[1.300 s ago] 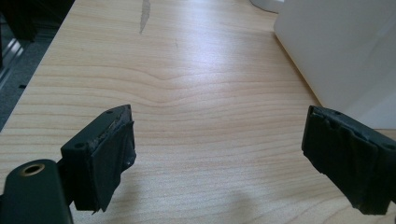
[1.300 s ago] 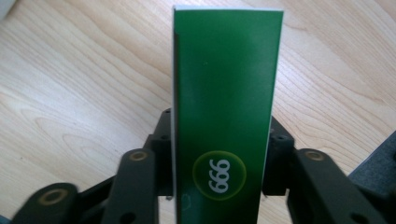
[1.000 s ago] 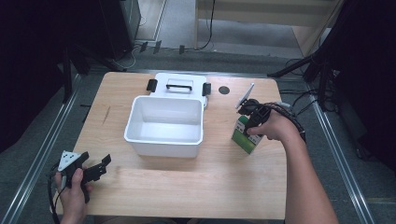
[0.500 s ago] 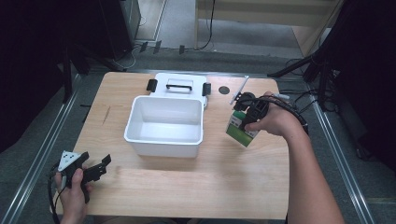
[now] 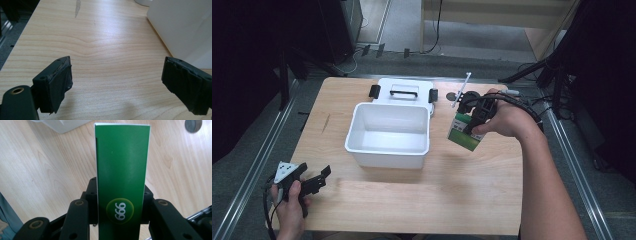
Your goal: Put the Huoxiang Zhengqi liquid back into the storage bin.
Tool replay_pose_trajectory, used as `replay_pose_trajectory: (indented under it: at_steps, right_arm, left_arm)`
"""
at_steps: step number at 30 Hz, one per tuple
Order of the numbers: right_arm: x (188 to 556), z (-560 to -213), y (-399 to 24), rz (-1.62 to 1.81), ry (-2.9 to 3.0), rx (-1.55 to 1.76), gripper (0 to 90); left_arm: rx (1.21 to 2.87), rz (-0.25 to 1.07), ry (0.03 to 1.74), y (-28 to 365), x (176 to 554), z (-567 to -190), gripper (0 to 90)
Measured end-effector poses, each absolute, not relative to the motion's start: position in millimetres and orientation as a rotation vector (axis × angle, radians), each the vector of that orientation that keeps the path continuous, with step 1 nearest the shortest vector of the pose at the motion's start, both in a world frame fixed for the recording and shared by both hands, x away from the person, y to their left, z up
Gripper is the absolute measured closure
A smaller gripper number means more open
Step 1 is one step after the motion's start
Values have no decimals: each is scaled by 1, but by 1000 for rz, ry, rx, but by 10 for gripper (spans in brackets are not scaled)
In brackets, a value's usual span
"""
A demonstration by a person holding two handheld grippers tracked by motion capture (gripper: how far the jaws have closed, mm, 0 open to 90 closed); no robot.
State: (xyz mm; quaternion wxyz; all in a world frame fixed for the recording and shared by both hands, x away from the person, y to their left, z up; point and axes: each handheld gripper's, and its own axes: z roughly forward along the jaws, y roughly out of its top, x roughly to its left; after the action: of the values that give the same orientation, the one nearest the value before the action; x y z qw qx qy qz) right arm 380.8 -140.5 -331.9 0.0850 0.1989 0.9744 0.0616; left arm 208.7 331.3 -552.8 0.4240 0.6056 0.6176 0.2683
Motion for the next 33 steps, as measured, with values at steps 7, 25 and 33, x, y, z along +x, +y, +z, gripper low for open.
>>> replay_pose_trajectory:
  at_steps: [7, 25, 33]
  right_arm:
    - [377, -317, -131, 216, 2899, 392, 649]
    - [376, -296, -119, 218, 2924, 6, 650]
    - [380, -280, -107, 245, 2939, 39, 650]
  left_arm:
    - [1516, 670, 1545, 332, 209, -553, 104]
    - [1516, 671, 1547, 331, 209, -553, 104]
    - [1517, 667, 1547, 332, 209, -553, 104]
